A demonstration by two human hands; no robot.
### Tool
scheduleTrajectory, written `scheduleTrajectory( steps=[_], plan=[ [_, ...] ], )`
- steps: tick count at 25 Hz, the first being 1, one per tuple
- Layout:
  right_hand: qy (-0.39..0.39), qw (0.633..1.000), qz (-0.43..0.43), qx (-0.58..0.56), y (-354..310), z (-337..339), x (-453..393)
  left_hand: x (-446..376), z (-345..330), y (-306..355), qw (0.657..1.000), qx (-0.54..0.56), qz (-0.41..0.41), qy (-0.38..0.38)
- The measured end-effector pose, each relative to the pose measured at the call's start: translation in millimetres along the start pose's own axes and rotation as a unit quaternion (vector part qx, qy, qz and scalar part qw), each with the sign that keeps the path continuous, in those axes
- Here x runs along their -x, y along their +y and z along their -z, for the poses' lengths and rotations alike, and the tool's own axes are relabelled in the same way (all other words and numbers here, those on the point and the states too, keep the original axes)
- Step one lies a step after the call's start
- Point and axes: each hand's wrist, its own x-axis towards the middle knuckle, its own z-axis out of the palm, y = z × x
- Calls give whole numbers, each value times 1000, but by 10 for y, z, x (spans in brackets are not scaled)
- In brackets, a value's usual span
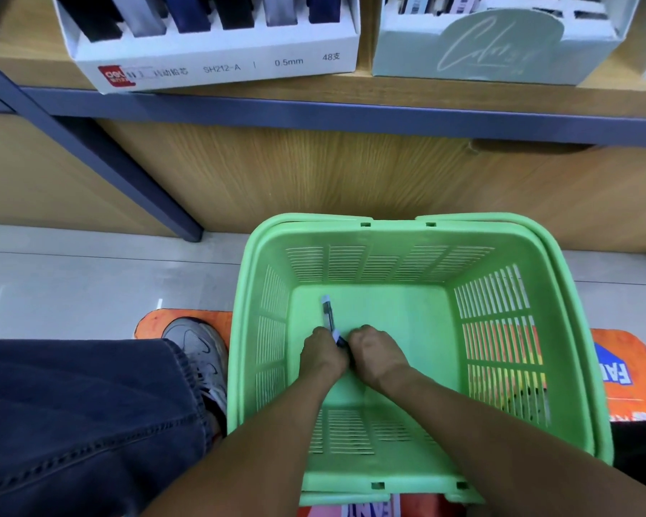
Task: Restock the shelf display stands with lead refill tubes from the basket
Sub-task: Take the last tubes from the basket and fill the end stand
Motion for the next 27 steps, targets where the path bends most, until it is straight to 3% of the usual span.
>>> scheduleTrajectory(
  steps=[4, 8, 12, 16, 21, 27],
  plan=[
    [-23, 985, -86, -145, 149, 57, -38, -10, 44, 22, 988, 149, 19, -38],
    [-63, 897, -170, -404, 337, 125, 20, 57, 149, 67, 971, 223, 21, -80],
    [-15, 866, -161, -473, 521, 155, 140, 56, 77, 168, 976, 210, 8, -54],
    [-34, 843, -101, -527, 577, 164, 209, 132, 46, 152, 948, 310, -27, -66],
    [-82, 808, -23, -583, 595, 205, 233, 181, 103, 137, 956, 287, -13, -56],
    [-27, 806, -46, -589, 569, 298, 189, 238, 215, 129, 954, 256, -44, -152]
  ],
)
